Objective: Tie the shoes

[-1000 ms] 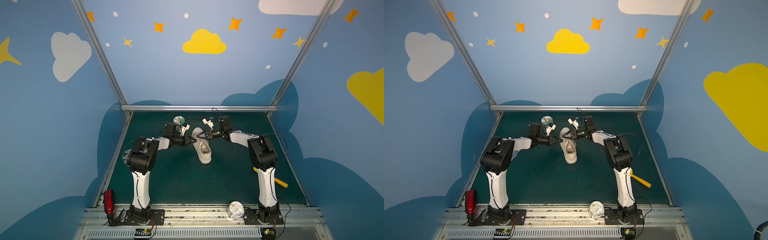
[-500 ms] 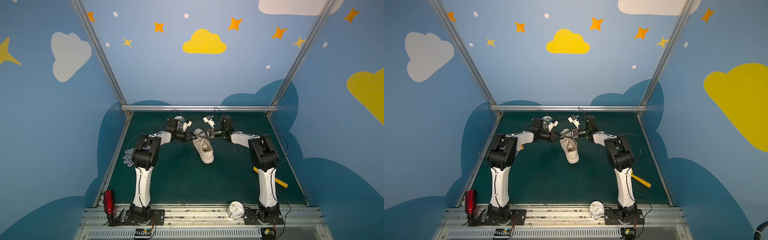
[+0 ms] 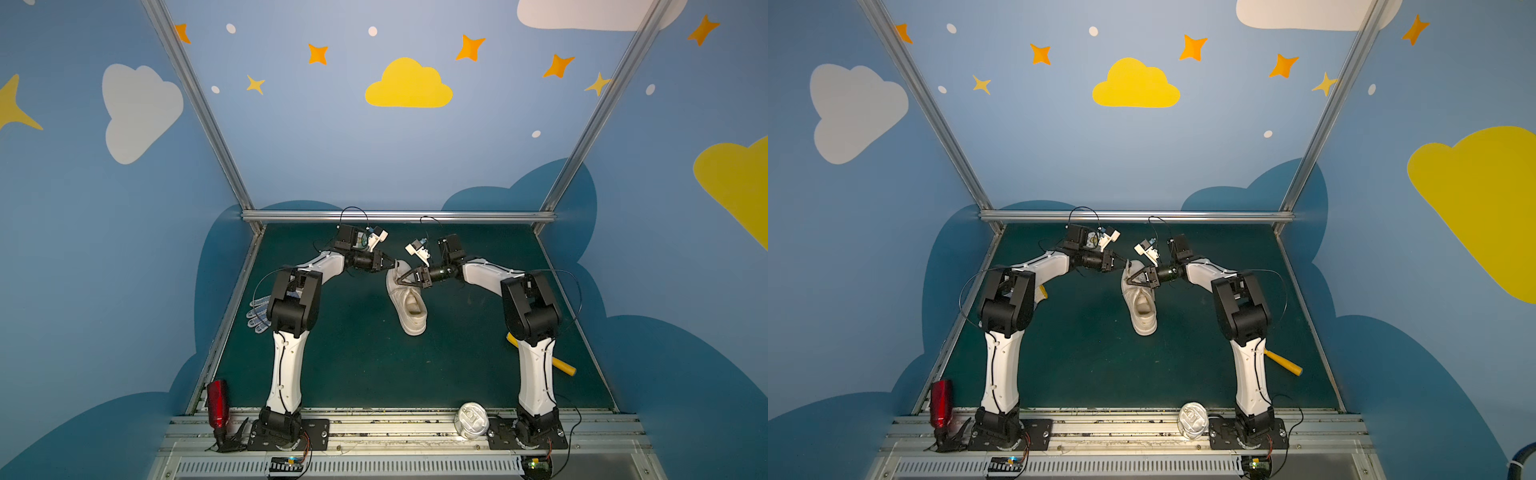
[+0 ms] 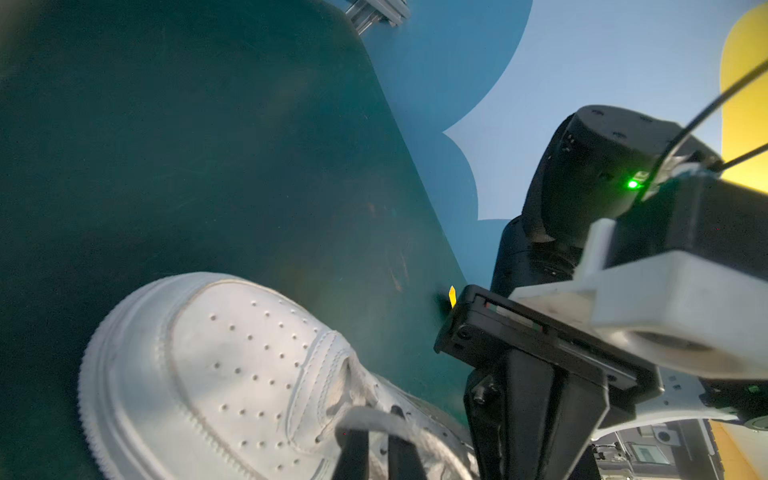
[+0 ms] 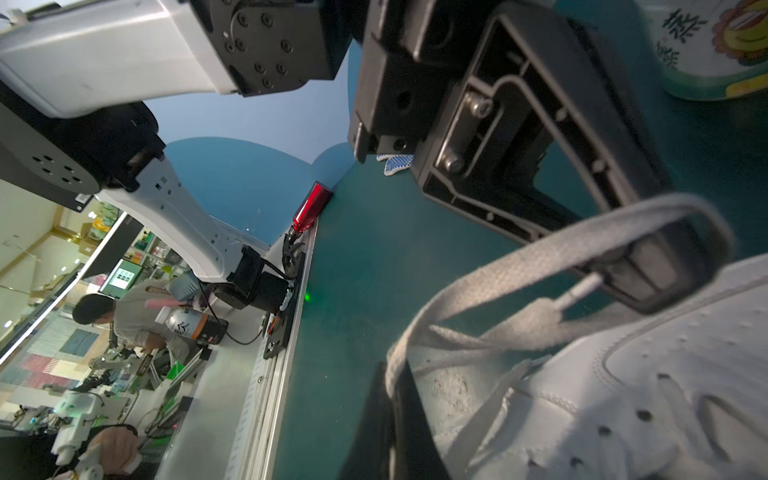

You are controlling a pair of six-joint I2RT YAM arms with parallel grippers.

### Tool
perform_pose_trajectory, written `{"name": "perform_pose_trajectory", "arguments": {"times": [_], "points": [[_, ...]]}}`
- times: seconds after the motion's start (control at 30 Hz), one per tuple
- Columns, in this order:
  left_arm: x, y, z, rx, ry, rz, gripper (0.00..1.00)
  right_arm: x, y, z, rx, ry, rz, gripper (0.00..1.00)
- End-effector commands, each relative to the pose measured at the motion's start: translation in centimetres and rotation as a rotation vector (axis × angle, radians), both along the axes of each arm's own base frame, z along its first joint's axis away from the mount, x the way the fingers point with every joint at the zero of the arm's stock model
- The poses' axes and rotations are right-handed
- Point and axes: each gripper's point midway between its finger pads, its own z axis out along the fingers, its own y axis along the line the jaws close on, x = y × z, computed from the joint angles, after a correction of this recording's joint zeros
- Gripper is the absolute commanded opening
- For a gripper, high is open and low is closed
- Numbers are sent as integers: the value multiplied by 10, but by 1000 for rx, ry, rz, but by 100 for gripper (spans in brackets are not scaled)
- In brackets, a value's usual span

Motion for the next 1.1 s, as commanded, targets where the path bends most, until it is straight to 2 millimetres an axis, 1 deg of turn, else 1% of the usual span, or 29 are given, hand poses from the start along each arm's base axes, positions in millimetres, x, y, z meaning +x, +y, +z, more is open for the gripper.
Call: {"name": "perform_pose_trajectory", "arguments": {"times": [0.0,0.07,0.1,0.13,0.2,0.3,0.33,0.37,0.47,0.53,0.67,0.83,0.97,1.07], "points": [[-5,8,13,-17,-9,1,14,-15,0,26,-17,-158,62,0],[-7,13,15,-5,-16,29,16,-17,1,28,-15,-147,80,0],[-7,16,18,-3,-20,48,22,-17,1,28,-14,-138,83,0],[-8,21,18,1,-16,74,26,-18,2,29,-6,-130,88,0],[-12,30,22,5,-17,114,29,-15,3,30,6,-106,88,0],[-24,45,29,46,-51,169,37,-13,3,31,9,-99,78,0],[-29,51,30,62,-57,186,45,-13,4,32,19,-111,78,0],[-33,57,29,80,-55,207,52,-12,3,32,18,-88,65,0],[-47,74,21,115,-9,247,55,-10,3,33,28,-88,56,0],[-57,80,17,117,7,258,58,-13,2,32,31,-101,63,0],[-75,80,14,109,35,244,58,-21,0,29,30,-118,97,0],[-94,82,0,129,70,244,58,-36,-4,20,-45,-134,166,0],[-97,83,-6,136,88,242,58,-50,-5,11,-120,-161,236,0],[-94,82,-10,143,92,235,58,-60,-4,4,-155,-184,279,0]]}}
